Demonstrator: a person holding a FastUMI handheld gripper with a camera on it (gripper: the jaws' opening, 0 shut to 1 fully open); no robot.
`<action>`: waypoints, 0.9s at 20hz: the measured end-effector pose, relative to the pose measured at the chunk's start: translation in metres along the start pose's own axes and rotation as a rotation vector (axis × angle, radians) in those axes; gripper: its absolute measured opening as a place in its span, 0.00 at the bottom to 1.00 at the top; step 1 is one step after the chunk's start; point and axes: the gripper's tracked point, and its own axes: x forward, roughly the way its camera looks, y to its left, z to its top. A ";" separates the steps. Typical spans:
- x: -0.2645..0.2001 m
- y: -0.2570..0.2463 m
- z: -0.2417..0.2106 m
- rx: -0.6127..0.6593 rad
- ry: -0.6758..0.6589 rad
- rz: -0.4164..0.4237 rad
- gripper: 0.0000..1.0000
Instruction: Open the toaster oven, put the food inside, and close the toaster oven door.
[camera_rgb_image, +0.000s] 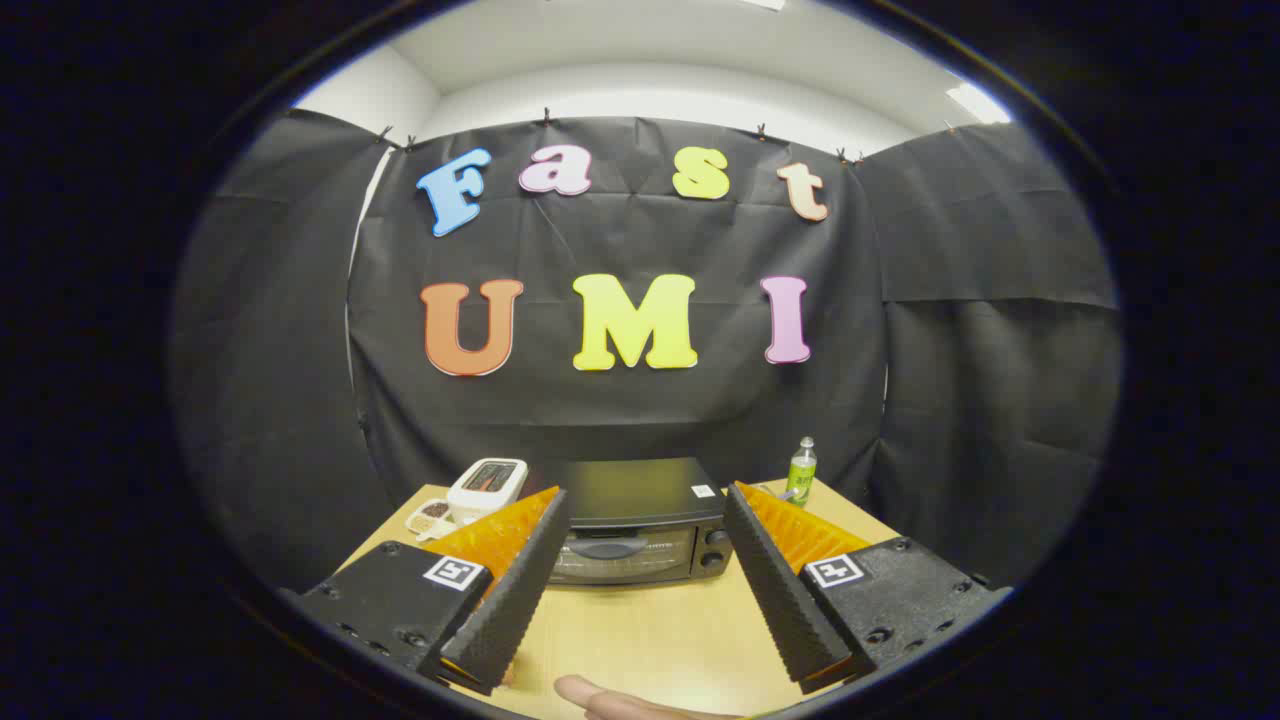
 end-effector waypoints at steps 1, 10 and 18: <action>0.001 -0.001 0.001 0.003 -0.005 0.000 1.00; 0.020 -0.022 -0.005 0.015 -0.014 -0.028 1.00; 0.076 -0.022 -0.030 -0.039 0.006 -0.044 1.00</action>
